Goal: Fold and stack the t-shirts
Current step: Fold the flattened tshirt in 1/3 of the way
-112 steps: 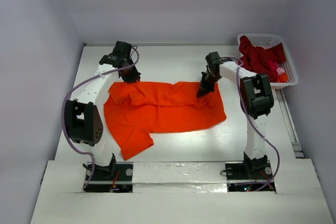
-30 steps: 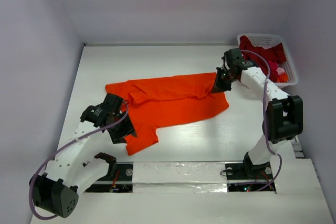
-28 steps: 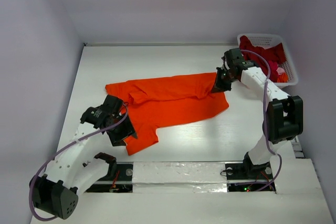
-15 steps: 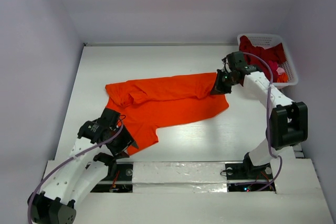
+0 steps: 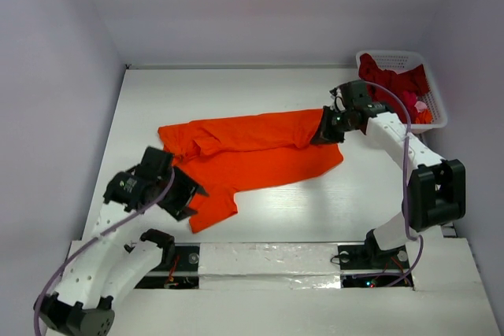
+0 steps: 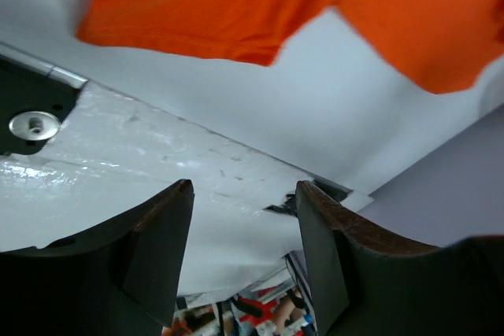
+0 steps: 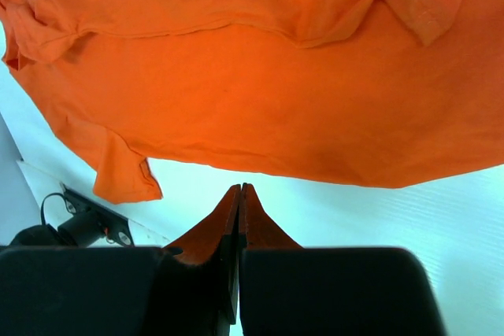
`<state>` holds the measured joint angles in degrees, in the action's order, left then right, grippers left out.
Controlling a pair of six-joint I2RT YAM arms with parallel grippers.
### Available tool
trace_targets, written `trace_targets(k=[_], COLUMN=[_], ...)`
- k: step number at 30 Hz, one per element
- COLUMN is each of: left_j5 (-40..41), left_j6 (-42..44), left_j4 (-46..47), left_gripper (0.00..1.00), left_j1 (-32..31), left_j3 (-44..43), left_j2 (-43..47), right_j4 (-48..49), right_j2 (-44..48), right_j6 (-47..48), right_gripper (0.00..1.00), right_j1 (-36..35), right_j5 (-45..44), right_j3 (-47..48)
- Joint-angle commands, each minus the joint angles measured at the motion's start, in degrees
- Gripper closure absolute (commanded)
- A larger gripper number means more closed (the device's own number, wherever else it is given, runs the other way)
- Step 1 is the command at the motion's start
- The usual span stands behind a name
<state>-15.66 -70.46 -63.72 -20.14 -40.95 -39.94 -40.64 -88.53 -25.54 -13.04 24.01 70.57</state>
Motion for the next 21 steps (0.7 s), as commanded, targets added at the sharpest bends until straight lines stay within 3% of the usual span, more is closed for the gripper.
trace_targets(k=[1,4,5,7,8,9,13,16,21], left_j5=[5.53,20.97,23.02,25.23,25.76,26.03,26.12,24.28,24.71], left_j6=[4.51,13.03,14.02,15.86,16.05,16.05,16.32,16.67,20.43], left_j4=[2.65,2.09,3.85,10.42,15.07,15.12,23.62,27.15,27.25], left_gripper=[0.46,0.46,0.51,0.70,0.94,1.00,1.00,1.00,1.00], left_j1=[0.28,0.28,0.28,2.03,2.99,3.00,3.53,3.53,3.53], left_j3=[-15.97,-27.32,-28.82,-30.24,-29.46,-29.10,-28.83,-30.24,-33.49], left_j2=[-10.18,-21.53,-23.23,-27.79,-29.12,-30.79,-39.92,-41.70,-44.60], right_j4=[2.76,3.03,3.11,2.85,2.33,1.97,-1.10,-3.56,-6.55], right_j2=[1.00,-0.94,-2.25,-3.57,-5.06,-5.94,-15.05,-22.79,-32.13], right_j6=[-0.39,-0.74,-0.74,-0.39,-0.13,0.14,2.59,3.83,2.95], right_gripper=[1.00,1.00,1.00,1.00,1.00,1.00,1.00,1.00,1.00], right_j1=[-1.38,-1.38,-1.38,-1.38,-1.38,-1.38,-2.69,-6.11,-9.98], right_j5=[1.31,-0.10,-0.10,0.25,-0.45,-1.15,-0.19,-1.24,-5.63], right_j3=[0.10,1.50,1.94,3.87,5.62,5.64,13.86,20.55,35.65])
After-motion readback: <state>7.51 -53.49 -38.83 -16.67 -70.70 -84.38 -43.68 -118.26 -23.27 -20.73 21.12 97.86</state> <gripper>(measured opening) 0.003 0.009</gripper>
